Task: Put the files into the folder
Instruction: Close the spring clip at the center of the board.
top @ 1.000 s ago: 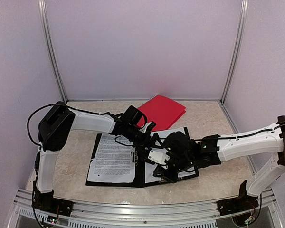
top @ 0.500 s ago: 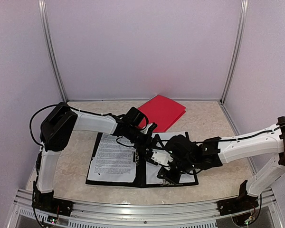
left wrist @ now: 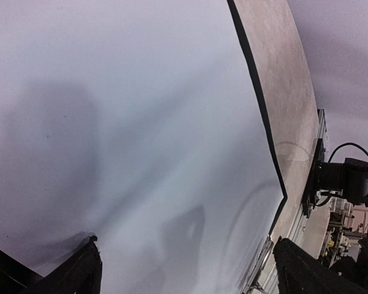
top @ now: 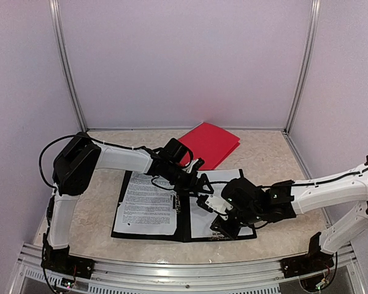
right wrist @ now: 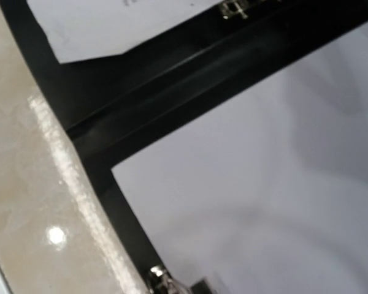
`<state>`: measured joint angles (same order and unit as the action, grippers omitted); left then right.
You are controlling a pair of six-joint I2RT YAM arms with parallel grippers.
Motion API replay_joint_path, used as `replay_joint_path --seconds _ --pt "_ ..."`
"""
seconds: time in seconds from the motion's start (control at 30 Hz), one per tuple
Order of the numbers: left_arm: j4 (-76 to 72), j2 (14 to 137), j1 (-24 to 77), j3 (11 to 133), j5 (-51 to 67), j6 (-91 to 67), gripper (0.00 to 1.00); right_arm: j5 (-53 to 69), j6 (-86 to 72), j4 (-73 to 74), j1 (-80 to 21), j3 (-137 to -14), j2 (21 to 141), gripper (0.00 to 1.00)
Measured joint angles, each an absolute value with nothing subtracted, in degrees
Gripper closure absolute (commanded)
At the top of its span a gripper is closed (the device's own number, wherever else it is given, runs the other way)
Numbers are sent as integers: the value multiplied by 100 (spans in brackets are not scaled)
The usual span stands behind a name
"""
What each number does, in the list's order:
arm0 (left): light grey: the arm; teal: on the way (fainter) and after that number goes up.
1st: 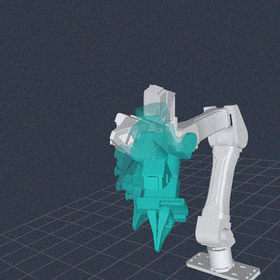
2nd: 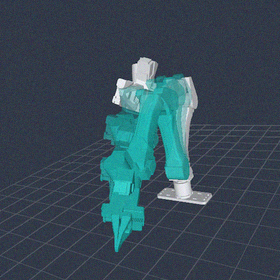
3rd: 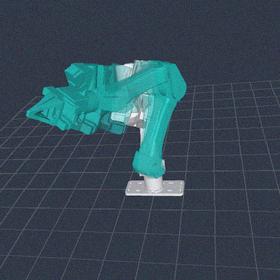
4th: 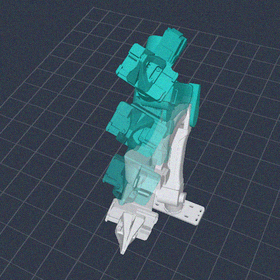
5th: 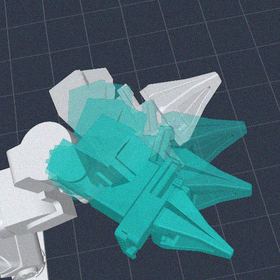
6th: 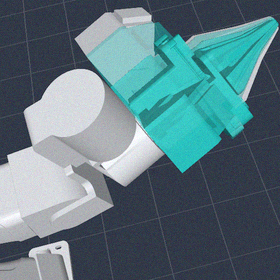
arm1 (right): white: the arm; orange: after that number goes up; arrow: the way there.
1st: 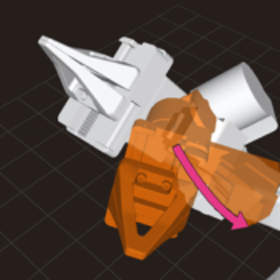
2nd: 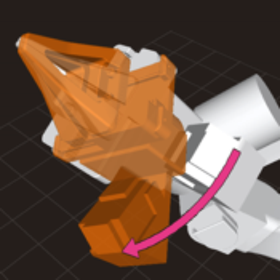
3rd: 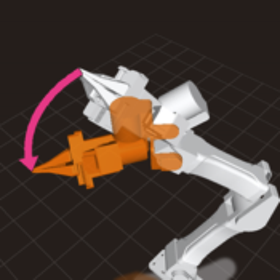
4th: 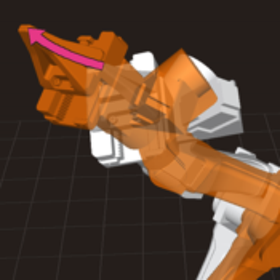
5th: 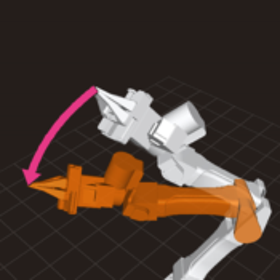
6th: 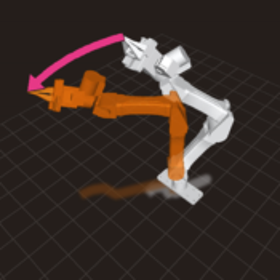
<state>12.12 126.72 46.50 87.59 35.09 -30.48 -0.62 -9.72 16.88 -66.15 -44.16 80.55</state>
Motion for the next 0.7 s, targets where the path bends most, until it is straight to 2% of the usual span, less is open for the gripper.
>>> replay_joint_path --seconds 0.3,0.7 --pt "1223 12672 4650 8759 3494 -3020 7 -217 -1310 1881 -6615 -4268 7568 76" --pt "1227 12672 4657 8759 3470 -2998 7 -373 -1909 2211 -6615 -3835 7161 78"
